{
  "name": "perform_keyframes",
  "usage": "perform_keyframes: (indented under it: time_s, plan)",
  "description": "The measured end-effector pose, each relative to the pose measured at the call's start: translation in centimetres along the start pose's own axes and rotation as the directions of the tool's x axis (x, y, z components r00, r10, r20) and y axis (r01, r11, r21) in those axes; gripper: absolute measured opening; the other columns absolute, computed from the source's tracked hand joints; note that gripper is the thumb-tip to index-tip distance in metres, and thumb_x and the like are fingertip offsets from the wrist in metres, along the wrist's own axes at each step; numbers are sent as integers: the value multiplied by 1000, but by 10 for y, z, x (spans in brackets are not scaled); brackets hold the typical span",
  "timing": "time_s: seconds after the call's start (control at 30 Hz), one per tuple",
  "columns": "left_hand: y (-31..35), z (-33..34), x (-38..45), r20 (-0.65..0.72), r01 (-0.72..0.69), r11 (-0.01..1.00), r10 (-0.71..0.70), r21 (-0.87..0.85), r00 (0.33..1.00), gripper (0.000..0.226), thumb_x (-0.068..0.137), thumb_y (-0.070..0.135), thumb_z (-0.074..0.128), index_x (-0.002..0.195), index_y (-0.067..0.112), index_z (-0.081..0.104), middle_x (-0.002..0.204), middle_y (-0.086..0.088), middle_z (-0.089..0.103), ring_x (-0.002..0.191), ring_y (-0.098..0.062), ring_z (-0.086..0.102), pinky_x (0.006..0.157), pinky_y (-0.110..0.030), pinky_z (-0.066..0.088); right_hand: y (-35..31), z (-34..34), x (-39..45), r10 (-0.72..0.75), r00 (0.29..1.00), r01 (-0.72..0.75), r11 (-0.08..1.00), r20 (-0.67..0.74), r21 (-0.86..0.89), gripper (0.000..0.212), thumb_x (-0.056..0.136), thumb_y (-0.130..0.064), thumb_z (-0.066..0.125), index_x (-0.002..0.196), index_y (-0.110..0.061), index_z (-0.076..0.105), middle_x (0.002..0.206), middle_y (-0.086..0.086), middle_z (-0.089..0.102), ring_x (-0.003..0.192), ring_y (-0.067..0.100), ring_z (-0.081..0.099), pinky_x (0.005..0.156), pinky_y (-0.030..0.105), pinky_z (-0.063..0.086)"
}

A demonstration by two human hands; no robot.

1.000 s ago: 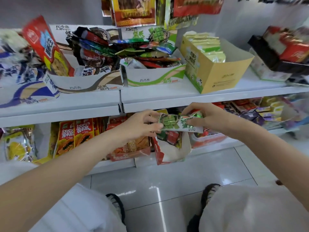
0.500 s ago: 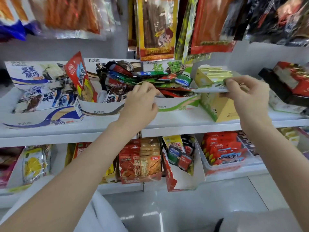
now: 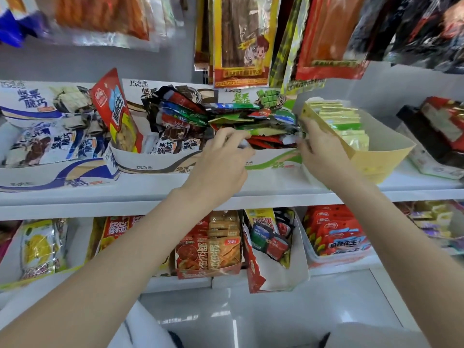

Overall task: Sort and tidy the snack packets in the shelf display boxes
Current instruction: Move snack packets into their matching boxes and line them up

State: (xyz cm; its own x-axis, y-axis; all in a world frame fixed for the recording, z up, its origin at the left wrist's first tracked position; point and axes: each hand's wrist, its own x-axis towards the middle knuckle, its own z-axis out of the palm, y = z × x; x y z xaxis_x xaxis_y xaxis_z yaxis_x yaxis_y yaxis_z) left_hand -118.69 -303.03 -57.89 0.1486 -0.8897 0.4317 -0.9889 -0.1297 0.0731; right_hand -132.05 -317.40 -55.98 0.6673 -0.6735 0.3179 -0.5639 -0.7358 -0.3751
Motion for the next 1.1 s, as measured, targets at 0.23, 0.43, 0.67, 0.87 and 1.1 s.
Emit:
perform_keyframes:
  time_s: [0.23,0.43,0.67,0.87,1.1]
  plan:
    - [9,50,-55,175,-297,954,299,-35,938,35,69,9,67,103,15,67,110,-4,65,103,-24,60,86,-38,50,4,36,-98,197,976,-208,746,89,632,21,96,-27,44,94,-14,61,82,3,70,73,14,66,72,27,52]
    - [18,73,-71,506,-304,953,269,-14,820,52,79,17,54,130,26,51,135,6,51,123,-17,48,96,-34,42,38,121,-129,242,628,-743,471,740,476,50,94,-57,16,96,-33,60,133,3,51,121,22,47,97,32,40]
    - [9,89,-77,800,-198,979,150,-39,581,61,95,20,34,147,37,7,156,14,1,143,-11,0,115,-40,8,56,174,-134,257,505,-846,337,824,413,63,91,-64,11,120,-35,59,149,7,33,136,27,29,115,46,20]
    - [11,92,-75,828,-179,983,138,-47,543,65,94,20,36,147,36,2,155,17,-6,143,-9,-3,115,-38,1,56,182,-138,281,519,-836,365,807,410,57,95,-55,13,123,-32,56,139,9,45,129,25,39,112,41,25]
    - [16,86,-62,811,-169,983,158,-73,563,58,93,20,36,146,30,17,154,10,18,141,-13,14,114,-38,16,56,129,-142,315,709,-675,562,631,478,13,91,-32,53,91,-19,54,90,-8,56,92,12,53,85,26,41]
